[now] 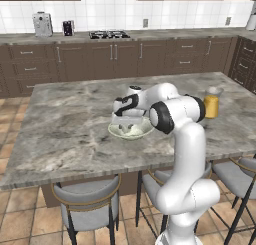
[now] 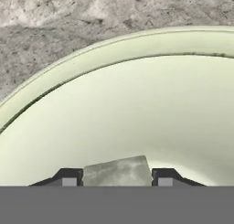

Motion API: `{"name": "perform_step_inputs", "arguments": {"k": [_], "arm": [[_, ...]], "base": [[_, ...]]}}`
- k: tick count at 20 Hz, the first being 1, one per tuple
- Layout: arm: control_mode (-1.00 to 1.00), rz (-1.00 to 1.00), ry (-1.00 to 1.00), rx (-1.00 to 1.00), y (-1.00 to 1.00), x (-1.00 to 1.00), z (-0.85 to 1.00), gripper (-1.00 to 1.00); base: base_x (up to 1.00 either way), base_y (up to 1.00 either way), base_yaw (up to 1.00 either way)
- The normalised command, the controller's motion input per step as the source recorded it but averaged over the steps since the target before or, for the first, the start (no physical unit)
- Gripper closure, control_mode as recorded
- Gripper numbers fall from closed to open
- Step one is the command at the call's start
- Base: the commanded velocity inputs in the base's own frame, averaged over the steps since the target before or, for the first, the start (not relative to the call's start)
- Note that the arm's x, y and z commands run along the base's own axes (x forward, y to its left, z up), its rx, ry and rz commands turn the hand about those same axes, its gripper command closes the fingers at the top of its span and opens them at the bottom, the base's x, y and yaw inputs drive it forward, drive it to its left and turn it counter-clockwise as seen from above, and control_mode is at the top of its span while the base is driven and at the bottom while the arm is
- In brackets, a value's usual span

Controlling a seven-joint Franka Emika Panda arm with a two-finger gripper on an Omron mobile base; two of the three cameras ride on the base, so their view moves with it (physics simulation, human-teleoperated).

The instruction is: There are two ice cubes in the ice bowl. Place both ice cubes in the glass cup.

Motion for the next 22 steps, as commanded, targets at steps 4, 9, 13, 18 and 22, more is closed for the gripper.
{"name": "perform_step_inputs", "arguments": {"k": [4,9,13,18,22], "arm": [[-1.00,0.00,-0.04,0.01,0.00,-0.12,0.94,1.00],[-1.00,0.00,0.01,0.00,0.00,-0.59,1.00,1.00],[-1.00,0.00,0.10,0.00,-0.23,-0.80,1.00,1.00],[-1.00,-0.03,0.15,0.00,-0.60,-0.84,0.92,1.00],[-1.00,-0.02,0.15,-0.08,-0.94,-0.88,0.34,1.00]], "base": [[0.00,0.00,0.00],[0.00,0.00,0.00],[0.00,0.00,0.00],[0.00,0.00,0.00],[0.00,0.00,0.00]]}}
